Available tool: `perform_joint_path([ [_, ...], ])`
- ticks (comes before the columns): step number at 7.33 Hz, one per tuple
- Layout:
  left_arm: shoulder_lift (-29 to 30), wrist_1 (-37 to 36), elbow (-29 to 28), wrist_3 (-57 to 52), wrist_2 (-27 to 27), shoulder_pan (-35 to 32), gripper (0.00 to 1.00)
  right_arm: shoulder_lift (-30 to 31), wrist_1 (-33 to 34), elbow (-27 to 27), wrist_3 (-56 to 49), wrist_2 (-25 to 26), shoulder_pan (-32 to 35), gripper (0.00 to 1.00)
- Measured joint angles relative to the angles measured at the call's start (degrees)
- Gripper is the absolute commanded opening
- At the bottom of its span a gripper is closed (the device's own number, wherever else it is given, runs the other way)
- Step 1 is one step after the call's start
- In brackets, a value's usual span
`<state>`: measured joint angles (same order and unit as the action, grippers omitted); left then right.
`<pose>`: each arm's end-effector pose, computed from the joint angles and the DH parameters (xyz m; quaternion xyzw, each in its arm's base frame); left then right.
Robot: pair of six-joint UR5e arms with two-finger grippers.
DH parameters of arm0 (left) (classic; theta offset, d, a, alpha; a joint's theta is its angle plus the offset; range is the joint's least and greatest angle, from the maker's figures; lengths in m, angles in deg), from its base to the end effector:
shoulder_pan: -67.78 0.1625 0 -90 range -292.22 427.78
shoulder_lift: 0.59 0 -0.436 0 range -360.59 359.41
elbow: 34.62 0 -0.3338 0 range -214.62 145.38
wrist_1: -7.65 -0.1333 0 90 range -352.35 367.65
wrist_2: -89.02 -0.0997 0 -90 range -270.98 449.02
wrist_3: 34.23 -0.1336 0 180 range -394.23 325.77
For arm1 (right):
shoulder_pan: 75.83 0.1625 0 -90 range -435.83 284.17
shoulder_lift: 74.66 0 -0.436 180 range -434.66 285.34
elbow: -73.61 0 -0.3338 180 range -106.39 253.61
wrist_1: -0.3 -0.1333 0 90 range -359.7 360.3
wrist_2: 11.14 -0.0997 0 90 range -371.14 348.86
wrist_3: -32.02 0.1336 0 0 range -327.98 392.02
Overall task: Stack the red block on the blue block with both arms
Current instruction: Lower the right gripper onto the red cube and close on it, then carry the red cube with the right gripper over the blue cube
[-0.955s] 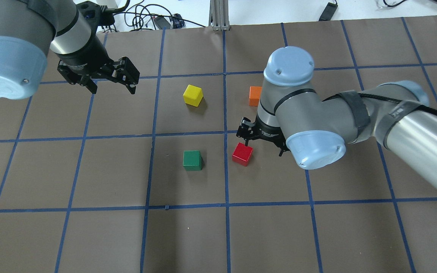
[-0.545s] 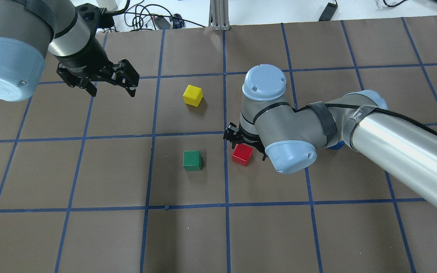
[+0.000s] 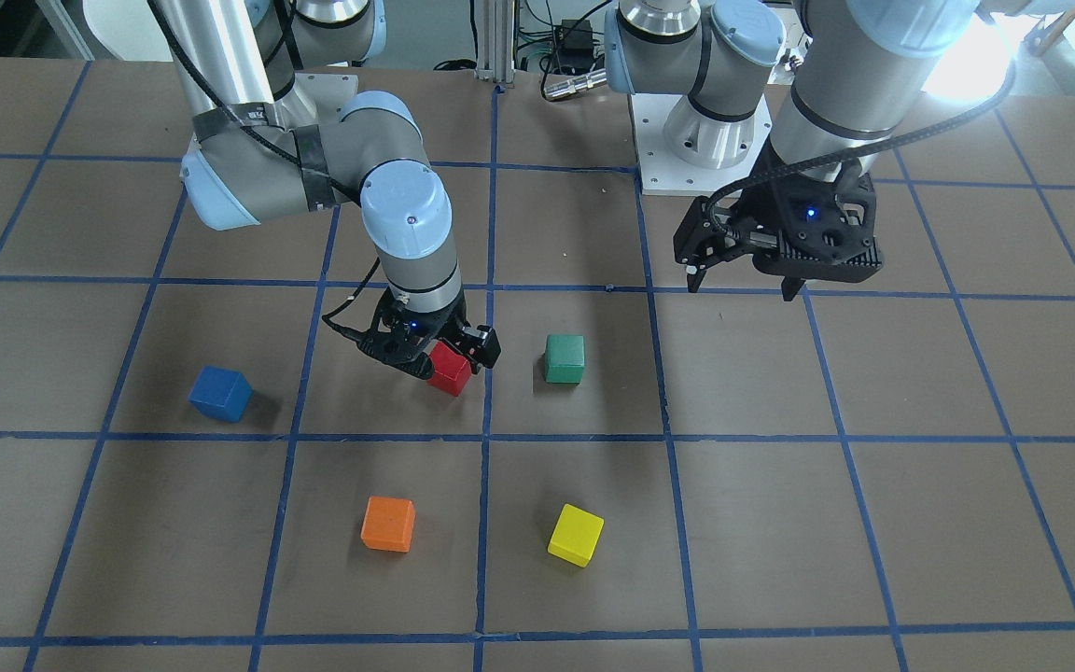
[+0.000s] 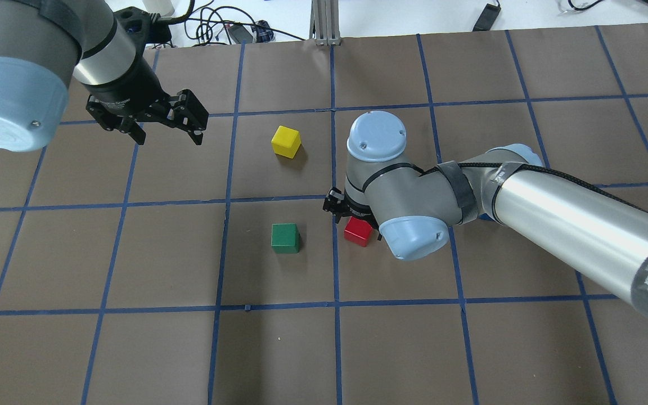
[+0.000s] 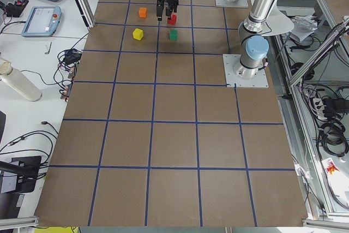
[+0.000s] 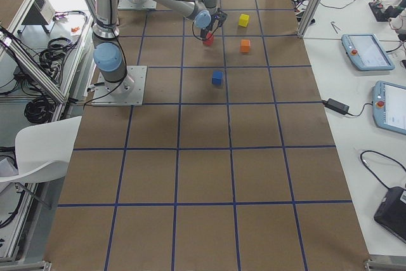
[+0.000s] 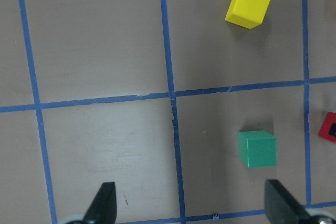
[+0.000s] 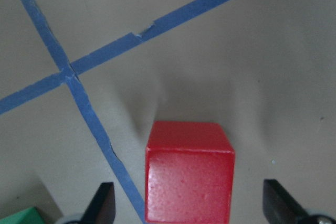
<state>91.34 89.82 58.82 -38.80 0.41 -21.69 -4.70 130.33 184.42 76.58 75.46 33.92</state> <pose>-0.1324 -0.4536 0.4379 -0.0355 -0.9991 0.0220 0.0112 0.3018 -0.4226 0.2190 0.2149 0.9762 0.0218 0.0213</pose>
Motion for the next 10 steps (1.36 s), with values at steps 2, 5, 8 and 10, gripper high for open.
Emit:
perform_joint_path([
  [2, -0.04, 0.0, -0.01, -0.01, 0.02, 0.0, 1.0, -1.31, 0.28, 0.03, -0.55, 0.39, 0.28, 0.6],
  [5, -0.03, 0.0, -0.09, 0.0, 0.06, 0.0, 1.0, -2.2, 0.55, -0.07, -1.77, 0.82, 0.38, 0.19],
  [8, 0.13, -0.06, -0.11, 0.0, -0.02, 0.03, 1.0, 1.14, -1.57, -0.67, -5.14, 3.35, 0.07, 0.16],
  [10, 0.23, -0.08, -0.15, 0.0, -0.17, 0.04, 1.0, 5.48, -6.07, -0.66, -9.98, 4.44, -1.7, 0.16],
])
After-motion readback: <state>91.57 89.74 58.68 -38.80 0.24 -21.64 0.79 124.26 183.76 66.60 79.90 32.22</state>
